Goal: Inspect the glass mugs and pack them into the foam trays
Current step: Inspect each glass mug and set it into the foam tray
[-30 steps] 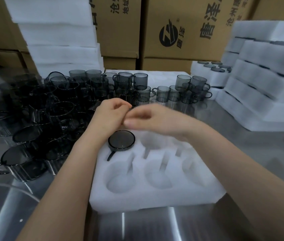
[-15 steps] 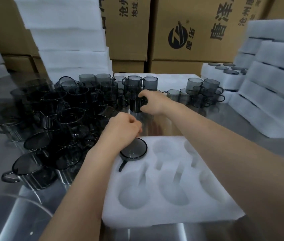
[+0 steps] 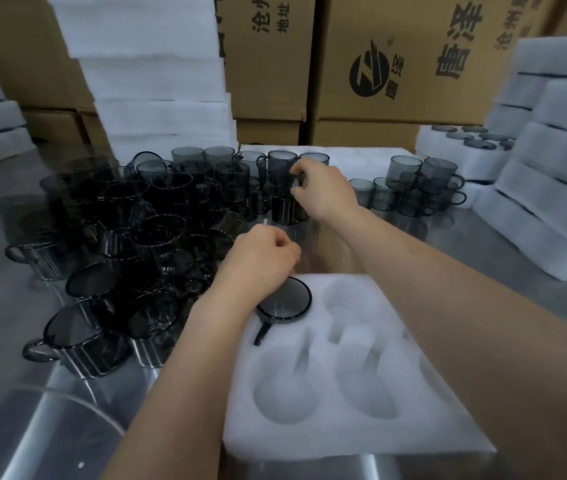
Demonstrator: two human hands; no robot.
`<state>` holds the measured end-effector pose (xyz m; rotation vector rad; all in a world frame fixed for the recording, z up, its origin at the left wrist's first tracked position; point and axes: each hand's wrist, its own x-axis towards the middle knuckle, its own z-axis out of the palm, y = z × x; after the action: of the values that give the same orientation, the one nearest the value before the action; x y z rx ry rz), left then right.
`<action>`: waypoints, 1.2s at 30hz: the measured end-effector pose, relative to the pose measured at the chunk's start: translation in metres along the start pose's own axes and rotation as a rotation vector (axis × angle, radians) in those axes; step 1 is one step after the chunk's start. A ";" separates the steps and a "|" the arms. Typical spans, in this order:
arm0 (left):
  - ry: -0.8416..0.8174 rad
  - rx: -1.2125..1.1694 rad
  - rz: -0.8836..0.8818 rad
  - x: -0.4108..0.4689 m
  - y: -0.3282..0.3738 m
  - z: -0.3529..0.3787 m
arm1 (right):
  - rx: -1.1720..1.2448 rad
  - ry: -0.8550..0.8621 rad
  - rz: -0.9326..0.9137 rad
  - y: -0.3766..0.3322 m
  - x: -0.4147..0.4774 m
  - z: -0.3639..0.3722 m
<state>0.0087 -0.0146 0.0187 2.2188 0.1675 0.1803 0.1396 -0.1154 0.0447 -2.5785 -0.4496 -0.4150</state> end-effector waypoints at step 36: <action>-0.038 -0.522 0.255 -0.014 0.023 -0.001 | 0.754 -0.358 -0.065 0.014 -0.131 -0.076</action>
<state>-0.0042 -0.0301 0.0371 1.7138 -0.1697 0.2851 0.0117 -0.1969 0.0546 -1.8930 -0.6627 0.1852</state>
